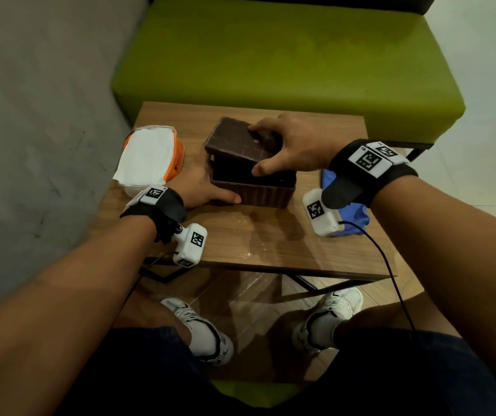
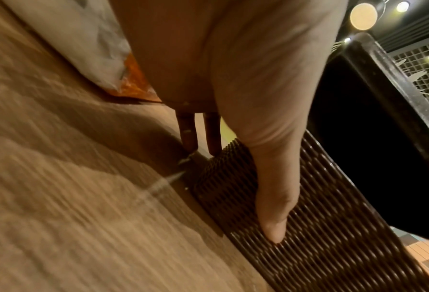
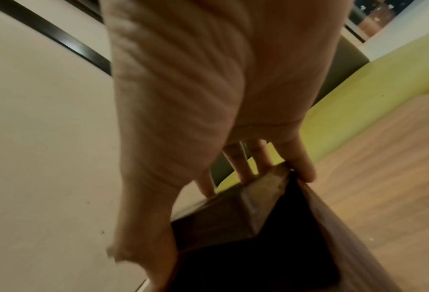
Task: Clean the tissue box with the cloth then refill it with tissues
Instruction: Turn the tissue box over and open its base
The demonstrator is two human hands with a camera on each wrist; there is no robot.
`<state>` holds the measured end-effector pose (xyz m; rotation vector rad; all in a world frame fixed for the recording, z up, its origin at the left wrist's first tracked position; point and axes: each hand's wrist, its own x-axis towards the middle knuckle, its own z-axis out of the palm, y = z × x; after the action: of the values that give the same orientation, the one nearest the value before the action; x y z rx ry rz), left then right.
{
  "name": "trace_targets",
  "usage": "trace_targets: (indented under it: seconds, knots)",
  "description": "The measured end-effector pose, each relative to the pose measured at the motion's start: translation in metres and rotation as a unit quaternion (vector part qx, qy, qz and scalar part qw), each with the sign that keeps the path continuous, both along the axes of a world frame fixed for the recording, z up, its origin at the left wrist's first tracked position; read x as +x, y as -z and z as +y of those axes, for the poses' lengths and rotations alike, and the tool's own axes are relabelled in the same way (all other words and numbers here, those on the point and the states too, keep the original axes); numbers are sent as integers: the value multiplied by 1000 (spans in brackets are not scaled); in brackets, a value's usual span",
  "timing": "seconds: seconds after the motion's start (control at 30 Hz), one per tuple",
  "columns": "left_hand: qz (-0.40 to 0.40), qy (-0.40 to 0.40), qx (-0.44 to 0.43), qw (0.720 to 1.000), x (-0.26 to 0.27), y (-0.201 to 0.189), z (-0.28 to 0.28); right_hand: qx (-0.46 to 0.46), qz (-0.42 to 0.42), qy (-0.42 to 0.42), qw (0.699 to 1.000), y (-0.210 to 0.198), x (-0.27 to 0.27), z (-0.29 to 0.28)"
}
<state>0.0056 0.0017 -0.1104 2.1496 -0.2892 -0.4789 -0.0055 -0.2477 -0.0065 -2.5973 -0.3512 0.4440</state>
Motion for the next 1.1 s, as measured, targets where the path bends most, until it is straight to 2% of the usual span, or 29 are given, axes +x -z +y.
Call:
trace_targets:
  seconds: [0.13,0.27,0.5,0.6,0.7,0.83,0.9,1.1]
  knots:
    - [2,-14,-5,1000,0,-1,-2,22,-30,19,999,0,-16,-5]
    - [18,4,-27,999,1,-3,-6,21,-41,15,999,-12,-45,-10]
    - [-3,-34,6,999,-11,-15,-1,-69,-11,-45,997,-12,-108,-7]
    - [9,-88,16,996,-24,-19,5,-79,-5,-59,995,0,-131,-2]
    - [55,-162,-24,985,-41,-27,7,-78,2,-62,995,21,-141,5]
    - [139,-140,-23,980,-69,-29,8,-93,-30,-61,993,54,-142,15]
    - [144,-140,-11,980,-76,-23,8,-99,-42,-62,992,67,-140,19]
    - [142,-210,7,967,-81,-8,4,-147,-71,-57,985,79,-132,29]
